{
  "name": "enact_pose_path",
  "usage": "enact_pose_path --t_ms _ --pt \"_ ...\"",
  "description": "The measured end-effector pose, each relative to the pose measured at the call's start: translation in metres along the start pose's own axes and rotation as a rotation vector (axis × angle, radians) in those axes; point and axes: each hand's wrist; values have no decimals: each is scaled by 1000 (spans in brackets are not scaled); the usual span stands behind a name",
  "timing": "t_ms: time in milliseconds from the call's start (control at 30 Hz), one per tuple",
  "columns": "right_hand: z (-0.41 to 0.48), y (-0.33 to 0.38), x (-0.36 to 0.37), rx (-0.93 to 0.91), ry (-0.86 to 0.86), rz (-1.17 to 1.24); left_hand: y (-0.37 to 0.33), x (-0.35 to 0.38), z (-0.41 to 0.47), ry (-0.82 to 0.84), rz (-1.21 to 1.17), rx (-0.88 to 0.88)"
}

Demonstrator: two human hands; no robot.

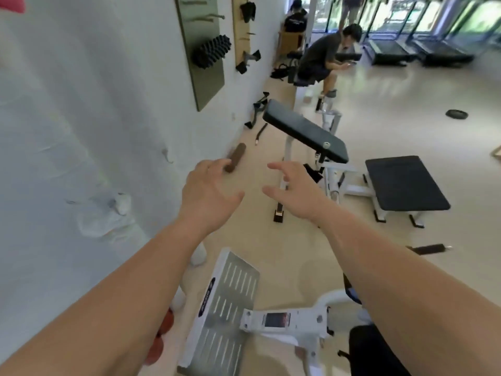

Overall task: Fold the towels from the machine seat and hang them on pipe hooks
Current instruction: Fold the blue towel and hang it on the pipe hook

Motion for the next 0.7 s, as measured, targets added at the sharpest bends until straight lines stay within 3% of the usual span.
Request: enact_pose_path --t_ms 467,700 --pt "-196 -339 -71 611 201 -211 -157 308 -88 877 86 -15" --pt "-236 -433 -55 778 245 -286 -184 404 -113 1129 76 -23"
Point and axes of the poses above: each hand's wrist, its own z-axis towards the middle knuckle, its own x-axis out of the palm, y = z × x, and after that the axes turned 2 degrees about -z, right-handed
